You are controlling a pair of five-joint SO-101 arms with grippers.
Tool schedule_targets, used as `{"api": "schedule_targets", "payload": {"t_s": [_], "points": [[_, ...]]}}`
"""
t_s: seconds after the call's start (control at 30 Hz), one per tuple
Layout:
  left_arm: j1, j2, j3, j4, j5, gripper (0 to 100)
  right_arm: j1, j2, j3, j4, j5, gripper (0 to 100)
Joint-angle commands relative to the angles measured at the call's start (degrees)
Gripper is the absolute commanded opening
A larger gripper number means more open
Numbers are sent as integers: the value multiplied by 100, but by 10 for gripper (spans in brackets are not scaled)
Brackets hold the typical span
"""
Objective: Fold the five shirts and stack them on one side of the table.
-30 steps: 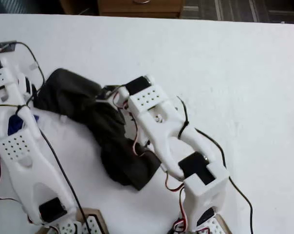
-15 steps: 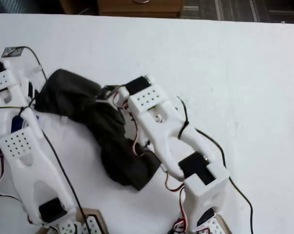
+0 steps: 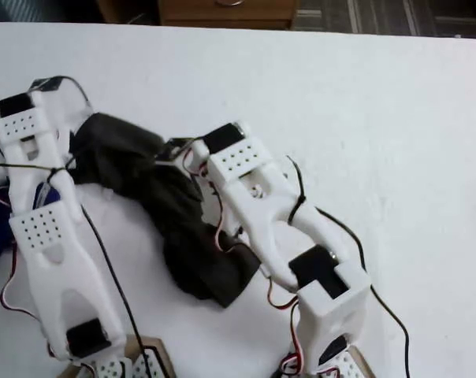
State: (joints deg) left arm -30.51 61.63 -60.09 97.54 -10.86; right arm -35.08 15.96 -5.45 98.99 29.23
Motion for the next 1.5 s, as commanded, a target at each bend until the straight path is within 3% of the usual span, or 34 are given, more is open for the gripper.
{"api": "schedule_targets", "payload": {"t_s": [0.0,0.17,0.43,0.8,1.17,1.47], "points": [[0,-26,-4,26,325,25,48,-330,-220,22,-18,18],[0,-105,-48,44,343,26,48,-330,-229,22,-18,18],[-132,-659,-1130,492,352,26,48,-338,-229,22,-18,18],[-123,-1785,-927,466,316,26,66,-338,-237,-4,-18,18],[-105,-1776,-954,431,316,26,1402,-286,-1389,207,-44,19],[-132,-1767,-954,431,299,26,760,-338,176,110,-53,195]]}}
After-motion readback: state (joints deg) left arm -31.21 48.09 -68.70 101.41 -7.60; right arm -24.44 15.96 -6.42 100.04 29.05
